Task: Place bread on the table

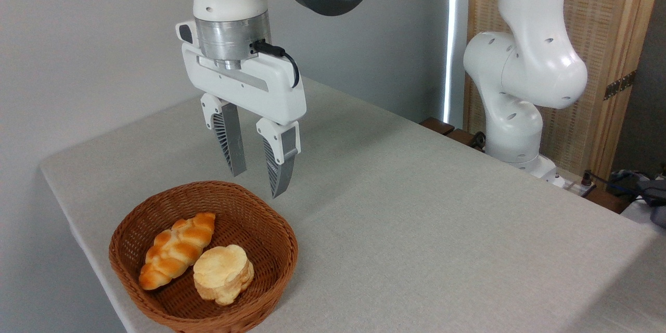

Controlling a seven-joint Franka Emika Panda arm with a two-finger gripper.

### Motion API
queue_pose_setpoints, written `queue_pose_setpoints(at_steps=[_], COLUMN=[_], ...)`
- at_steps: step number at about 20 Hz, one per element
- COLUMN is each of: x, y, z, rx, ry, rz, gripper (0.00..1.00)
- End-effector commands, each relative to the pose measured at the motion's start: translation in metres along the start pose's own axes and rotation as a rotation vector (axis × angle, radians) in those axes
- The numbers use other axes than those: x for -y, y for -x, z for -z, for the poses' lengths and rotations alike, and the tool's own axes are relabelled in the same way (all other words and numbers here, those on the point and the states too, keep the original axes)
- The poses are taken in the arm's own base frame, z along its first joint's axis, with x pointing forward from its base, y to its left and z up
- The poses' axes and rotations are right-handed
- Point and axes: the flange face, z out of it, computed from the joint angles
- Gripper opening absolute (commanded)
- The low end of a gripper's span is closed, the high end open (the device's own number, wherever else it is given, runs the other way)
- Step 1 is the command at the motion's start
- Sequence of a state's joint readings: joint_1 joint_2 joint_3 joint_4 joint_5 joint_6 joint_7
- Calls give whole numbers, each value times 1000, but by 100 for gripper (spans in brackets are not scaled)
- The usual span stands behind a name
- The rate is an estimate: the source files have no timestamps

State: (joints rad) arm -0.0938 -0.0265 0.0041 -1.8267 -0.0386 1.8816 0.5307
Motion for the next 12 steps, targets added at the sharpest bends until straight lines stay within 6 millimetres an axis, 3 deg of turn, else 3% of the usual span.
queue_pose_setpoints(at_steps=[1,7,12], x=[-2,9,26], y=[-1,-17,-25], z=[2,-8,-34], rx=[4,-81,-94], ry=[11,-50,-67], rz=[-24,-90,-135], gripper=[100,100,100])
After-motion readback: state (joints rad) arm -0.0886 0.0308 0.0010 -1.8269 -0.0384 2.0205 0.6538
